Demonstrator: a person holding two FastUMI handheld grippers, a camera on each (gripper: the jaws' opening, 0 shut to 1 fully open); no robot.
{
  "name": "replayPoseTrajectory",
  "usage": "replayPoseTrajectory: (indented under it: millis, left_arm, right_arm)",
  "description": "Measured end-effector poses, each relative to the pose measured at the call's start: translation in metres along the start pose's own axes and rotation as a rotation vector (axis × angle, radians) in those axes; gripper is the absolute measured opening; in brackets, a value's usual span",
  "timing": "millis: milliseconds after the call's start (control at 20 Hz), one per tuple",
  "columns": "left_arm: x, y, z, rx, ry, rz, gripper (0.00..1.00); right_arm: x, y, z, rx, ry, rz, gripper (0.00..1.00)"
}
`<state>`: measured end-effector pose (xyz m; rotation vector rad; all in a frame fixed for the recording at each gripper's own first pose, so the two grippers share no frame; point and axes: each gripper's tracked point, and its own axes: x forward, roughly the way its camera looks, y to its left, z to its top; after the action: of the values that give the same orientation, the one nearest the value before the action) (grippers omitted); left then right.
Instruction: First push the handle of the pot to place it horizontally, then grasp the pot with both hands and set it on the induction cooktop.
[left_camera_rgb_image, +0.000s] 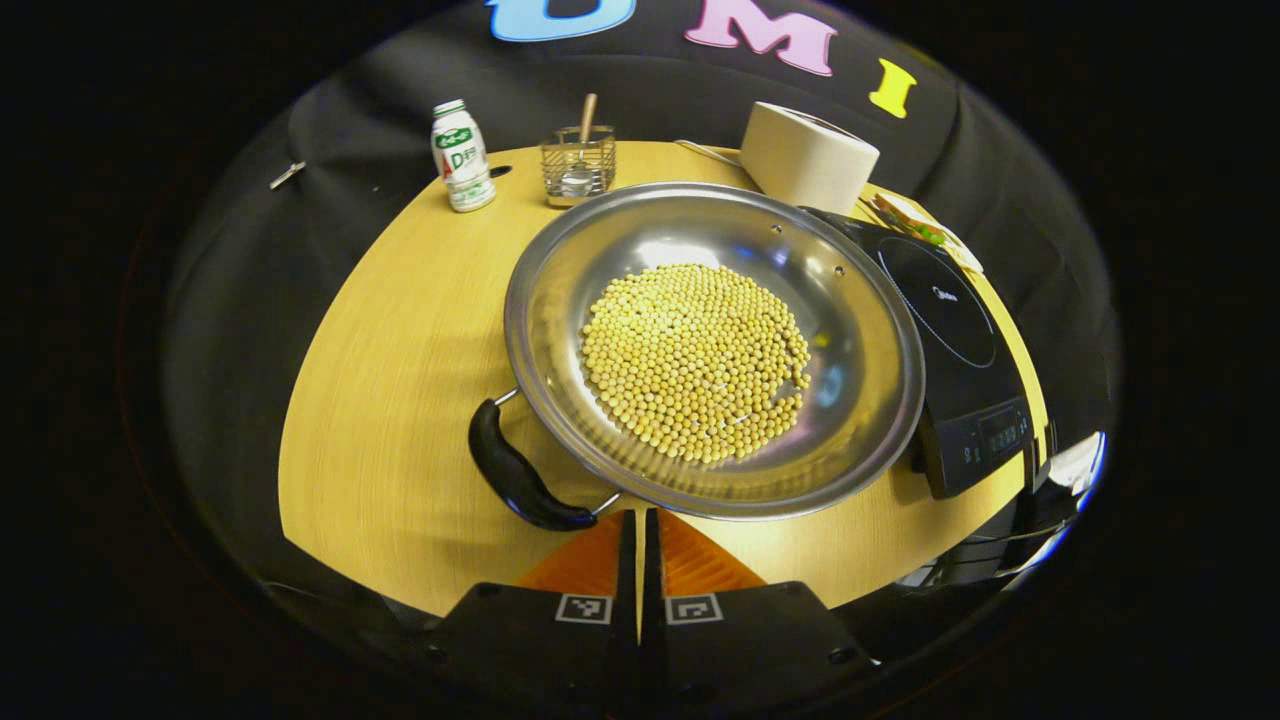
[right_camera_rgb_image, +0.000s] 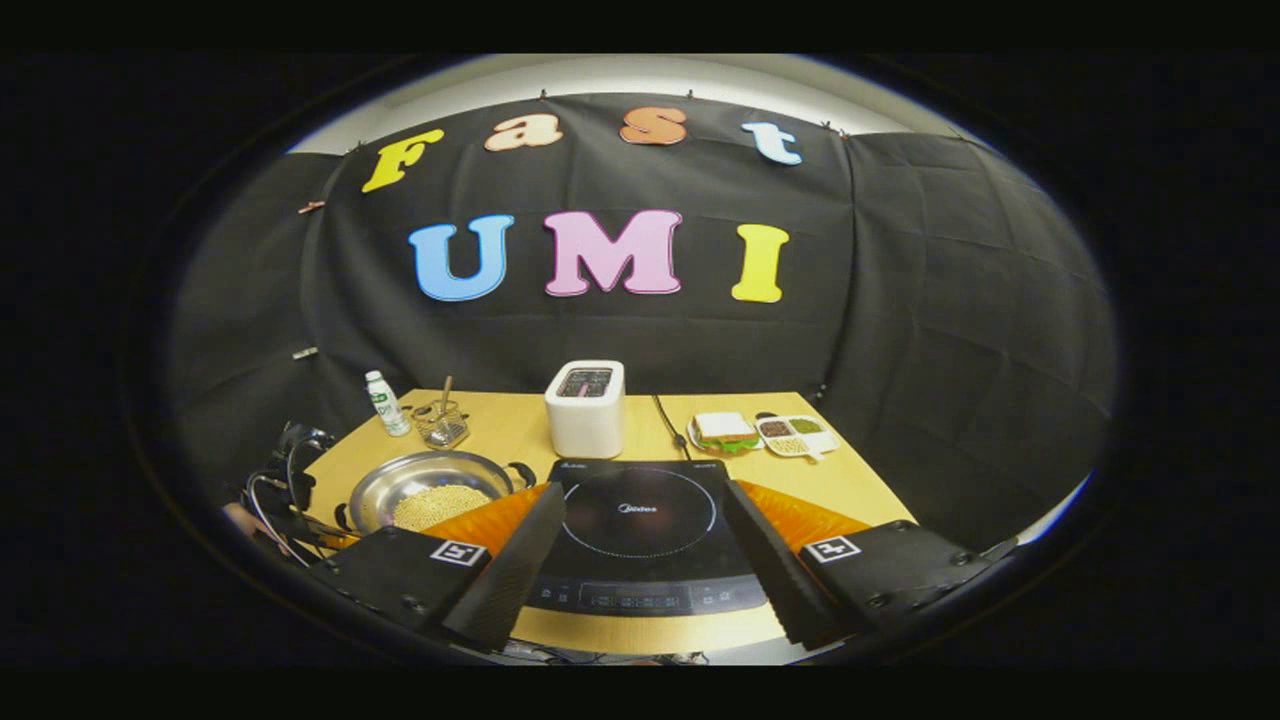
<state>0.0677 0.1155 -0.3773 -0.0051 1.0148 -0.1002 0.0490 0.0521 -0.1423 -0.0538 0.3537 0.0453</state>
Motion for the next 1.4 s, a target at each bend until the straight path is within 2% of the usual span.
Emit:
replayPoseTrajectory:
  millis: [250, 350, 450, 700, 1150, 1400]
  left_arm:
    - [0.001, 0.017, 0.007, -0.022, 0.005, -0.056, 0.05]
    - [0.001, 0.029, 0.012, -0.049, -0.001, -0.056, 0.05]
    - [0.003, 0.041, 0.018, -0.086, -0.007, -0.053, 0.05]
    - [0.009, 0.067, 0.034, -0.147, -0.017, -0.041, 0.05]
    - [0.019, 0.105, 0.062, -0.129, -0.020, 0.003, 0.05]
    - [0.028, 0.122, 0.080, -0.110, -0.016, 0.032, 0.05]
  right_arm:
    - [-0.017, 0.029, -0.007, -0.004, -0.011, -0.034, 0.99]
    - [-0.019, 0.034, -0.015, 0.003, 0.008, -0.041, 0.96]
    - [-0.024, 0.040, -0.021, 0.018, 0.024, -0.045, 0.98]
    - [-0.031, 0.033, -0.020, 0.054, 0.016, -0.089, 0.98]
    - [-0.047, -0.004, -0.023, 0.111, 0.014, -0.203, 0.99]
    - [-0.042, -0.021, -0.022, 0.164, 0.023, -0.246, 0.99]
